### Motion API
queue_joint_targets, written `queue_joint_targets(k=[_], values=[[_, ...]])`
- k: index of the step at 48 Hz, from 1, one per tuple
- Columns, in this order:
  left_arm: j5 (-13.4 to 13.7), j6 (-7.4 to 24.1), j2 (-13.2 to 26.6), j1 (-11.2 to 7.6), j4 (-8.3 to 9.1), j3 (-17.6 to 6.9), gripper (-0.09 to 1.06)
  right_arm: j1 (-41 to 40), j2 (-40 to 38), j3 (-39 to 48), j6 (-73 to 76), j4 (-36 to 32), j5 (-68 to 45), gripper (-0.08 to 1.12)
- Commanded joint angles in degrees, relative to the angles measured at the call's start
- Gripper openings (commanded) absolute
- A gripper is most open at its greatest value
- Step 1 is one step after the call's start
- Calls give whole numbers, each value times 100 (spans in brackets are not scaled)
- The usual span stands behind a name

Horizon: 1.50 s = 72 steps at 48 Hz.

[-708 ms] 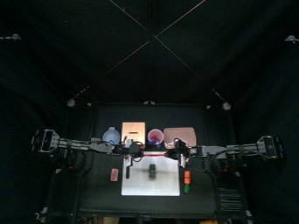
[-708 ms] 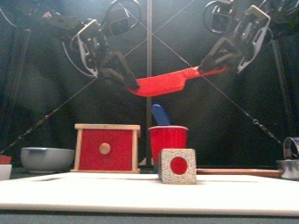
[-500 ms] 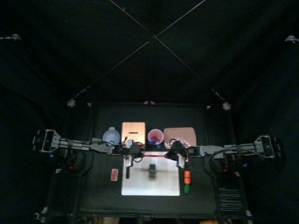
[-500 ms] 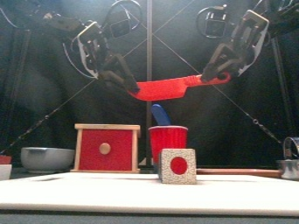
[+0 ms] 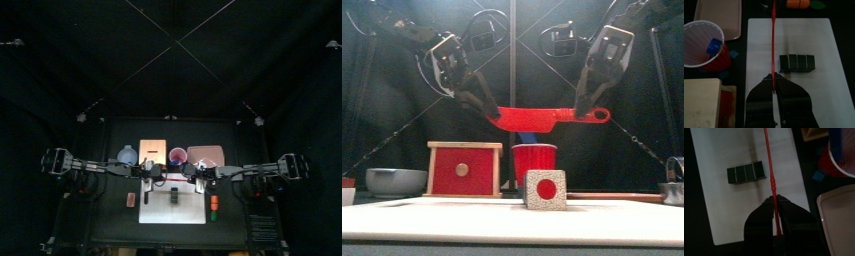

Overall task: Cut the sushi into 4 pieces with the knife
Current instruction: Cut the sushi into 4 pieces

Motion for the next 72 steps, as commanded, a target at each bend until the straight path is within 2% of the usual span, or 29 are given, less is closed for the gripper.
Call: queue_joint_targets(k=[1, 15, 25, 43, 53, 66, 72], values=[[-26, -26, -44, 18, -70, -53, 27, 18, 44, -149, 35, 44, 149, 19], [-44, -26, 35, -167, -545, 193, 27, 105, 211, -220, 70, 167, 167, 19], [-44, -18, 158, -290, -729, 193, 27, 211, 387, -211, 53, 334, 176, 19], [-26, -26, 545, -589, -729, 149, 27, 334, 633, -264, 79, 396, 466, 19], [-26, -18, 791, -606, -712, 88, 27, 334, 791, -334, 70, 334, 650, 19], [-18, -18, 914, -615, -360, 53, 26, 325, 1011, -343, 79, 141, 659, 19], [70, -26, 984, -615, -343, 35, 26, 343, 1081, -343, 88, 141, 659, 19]])
